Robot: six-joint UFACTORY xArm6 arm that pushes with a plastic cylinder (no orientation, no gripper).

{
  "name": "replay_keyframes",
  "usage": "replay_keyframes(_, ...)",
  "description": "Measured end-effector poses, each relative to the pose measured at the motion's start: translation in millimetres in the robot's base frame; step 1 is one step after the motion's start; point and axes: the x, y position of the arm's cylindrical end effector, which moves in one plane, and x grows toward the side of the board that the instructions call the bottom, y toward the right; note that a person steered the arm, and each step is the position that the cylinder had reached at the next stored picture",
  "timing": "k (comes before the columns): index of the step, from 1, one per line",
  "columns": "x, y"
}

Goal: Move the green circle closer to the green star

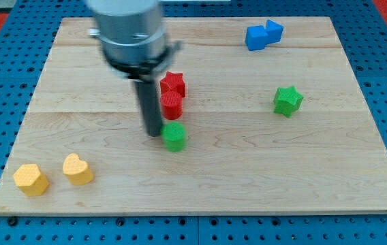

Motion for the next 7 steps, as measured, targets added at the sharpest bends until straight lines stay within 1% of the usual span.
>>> replay_keyframes(1,11.1,-26.7)
replay_keyframes(2,37.8,-7.8)
replay_keyframes(3,28.7,39.6)
replay_keyframes(4,-27.5,69.3)
replay_keyframes(5,-35.0,50.0)
replay_keyframes(6,-43.3,13.5)
replay_keyframes(7,-53.5,76.1)
